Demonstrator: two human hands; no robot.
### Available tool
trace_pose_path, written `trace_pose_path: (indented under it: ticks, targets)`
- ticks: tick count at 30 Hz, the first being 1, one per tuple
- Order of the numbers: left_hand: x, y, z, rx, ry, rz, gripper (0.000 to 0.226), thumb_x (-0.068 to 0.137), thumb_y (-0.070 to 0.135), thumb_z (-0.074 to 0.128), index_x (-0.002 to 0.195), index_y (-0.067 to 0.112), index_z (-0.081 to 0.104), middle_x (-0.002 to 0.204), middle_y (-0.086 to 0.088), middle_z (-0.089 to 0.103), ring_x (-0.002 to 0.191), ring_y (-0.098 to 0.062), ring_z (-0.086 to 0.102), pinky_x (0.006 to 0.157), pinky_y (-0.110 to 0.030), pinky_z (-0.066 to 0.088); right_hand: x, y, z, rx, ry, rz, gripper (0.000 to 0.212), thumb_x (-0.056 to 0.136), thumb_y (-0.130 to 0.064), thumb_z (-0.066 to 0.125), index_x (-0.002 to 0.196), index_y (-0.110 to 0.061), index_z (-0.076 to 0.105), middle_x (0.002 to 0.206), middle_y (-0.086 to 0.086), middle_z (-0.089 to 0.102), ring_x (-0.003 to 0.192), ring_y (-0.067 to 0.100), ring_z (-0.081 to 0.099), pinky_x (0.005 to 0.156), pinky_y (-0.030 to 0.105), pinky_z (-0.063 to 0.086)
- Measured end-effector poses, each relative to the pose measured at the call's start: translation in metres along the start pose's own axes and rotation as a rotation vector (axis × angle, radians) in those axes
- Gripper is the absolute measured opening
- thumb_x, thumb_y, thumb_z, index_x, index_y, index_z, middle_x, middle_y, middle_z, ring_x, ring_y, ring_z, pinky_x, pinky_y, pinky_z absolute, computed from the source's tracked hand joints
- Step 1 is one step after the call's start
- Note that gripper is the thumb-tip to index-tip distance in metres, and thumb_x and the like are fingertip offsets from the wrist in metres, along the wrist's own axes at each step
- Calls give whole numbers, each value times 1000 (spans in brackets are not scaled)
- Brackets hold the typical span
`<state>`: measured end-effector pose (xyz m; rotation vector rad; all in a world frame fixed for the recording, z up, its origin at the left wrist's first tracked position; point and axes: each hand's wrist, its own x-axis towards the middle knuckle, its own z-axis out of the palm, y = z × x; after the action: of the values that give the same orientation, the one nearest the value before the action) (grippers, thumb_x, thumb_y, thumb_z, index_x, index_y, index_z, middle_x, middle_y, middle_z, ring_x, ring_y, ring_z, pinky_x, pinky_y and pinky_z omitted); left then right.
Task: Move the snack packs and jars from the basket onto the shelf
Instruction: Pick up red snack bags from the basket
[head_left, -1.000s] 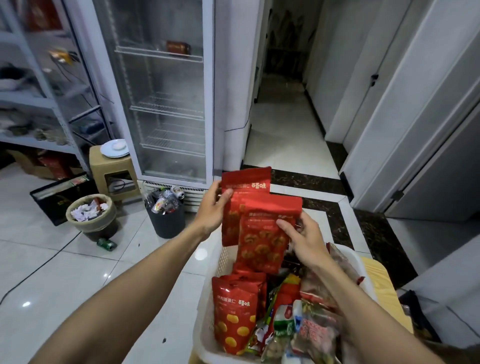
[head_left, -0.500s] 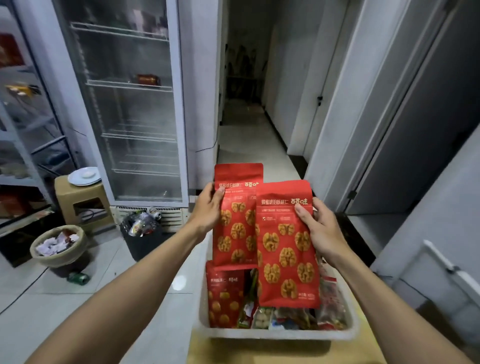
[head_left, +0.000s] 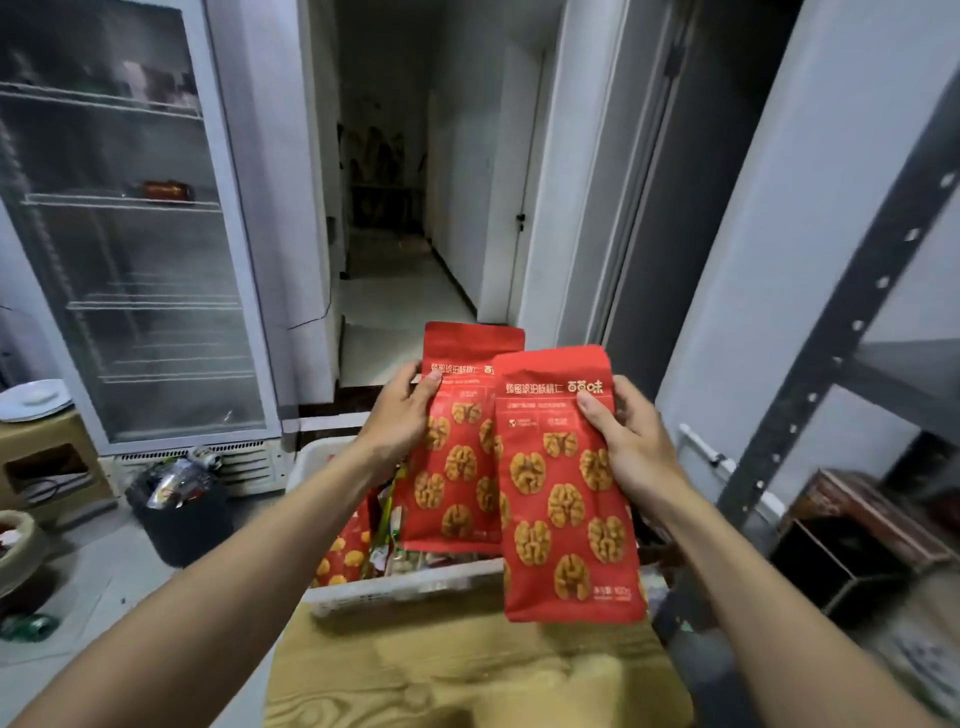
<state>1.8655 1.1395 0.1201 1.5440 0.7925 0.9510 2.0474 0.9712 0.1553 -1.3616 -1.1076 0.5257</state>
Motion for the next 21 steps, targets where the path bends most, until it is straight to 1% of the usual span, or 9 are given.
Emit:
trace_pose_path:
  ticks: [2, 6, 8, 10, 11, 12, 15, 18, 21]
  targets:
    - [-23, 14, 32, -16, -18, 11, 26, 101, 35, 45, 122, 22, 55, 107, -4, 71, 94, -19, 70, 86, -40, 56, -25, -10, -32, -33, 35, -6, 7, 98, -26, 54, 101, -26, 60, 95, 1, 73, 86, 16, 72, 76, 34, 59]
    - [-66, 45, 94, -68, -82, 26, 26, 102, 31, 44, 122, 18, 55, 100, -6, 72, 83, -18, 72, 72, -33, 58, -71, -37, -95, -63, 99, -26, 9, 97, -31, 55, 103, -27, 60, 97, 4, 73, 85, 19, 73, 76, 39, 59]
    - [-81, 59, 123, -101, -132, 19, 25, 102, 31, 44, 120, 19, 56, 99, -6, 73, 82, -19, 72, 70, -33, 58, -92, -52, -123, -70, 130, -39, 12, 97, -30, 55, 106, -24, 60, 98, 4, 73, 85, 18, 73, 73, 35, 59]
    - [-91, 75, 151, -117, -178, 24, 24, 101, 34, 45, 118, 22, 57, 101, -7, 74, 85, -22, 73, 76, -38, 59, -109, -69, -150, -68, 167, -48, 15, 98, -29, 54, 109, -22, 60, 98, 3, 74, 84, 16, 73, 69, 29, 59]
    - [-94, 85, 165, -131, -198, 29, 24, 101, 35, 45, 118, 23, 57, 101, -7, 74, 86, -23, 73, 79, -41, 59, -115, -77, -164, -77, 195, -57, 14, 98, -29, 54, 109, -22, 60, 97, 2, 74, 83, 16, 73, 69, 29, 60]
    - [-95, 94, 179, -145, -218, 30, 23, 101, 36, 45, 117, 24, 57, 98, -5, 75, 84, -21, 73, 78, -41, 59, -122, -85, -179, -86, 227, -65, 13, 98, -28, 54, 107, -22, 61, 97, 2, 74, 83, 17, 73, 71, 31, 60]
    - [-99, 122, 223, -168, -285, 22, 21, 101, 36, 46, 114, 26, 58, 88, 1, 75, 73, -14, 72, 64, -31, 59, -138, -106, -218, -89, 334, -71, 11, 98, -29, 55, 104, -25, 62, 93, -1, 76, 81, 18, 74, 70, 34, 59]
    - [-96, 142, 270, -198, -357, 23, 27, 100, 35, 48, 119, 20, 58, 93, -2, 75, 74, -14, 72, 64, -29, 57, -149, -122, -255, -100, 442, -64, 8, 98, -30, 55, 100, -29, 63, 91, -1, 76, 77, 17, 74, 67, 33, 60]
    - [-91, 162, 315, -212, -451, 1, 23, 100, 34, 47, 117, 21, 58, 90, -1, 73, 67, -11, 71, 56, -25, 56, -154, -132, -290, -82, 540, -33, 11, 97, -32, 56, 103, -26, 63, 88, 1, 76, 72, 18, 74, 62, 33, 60]
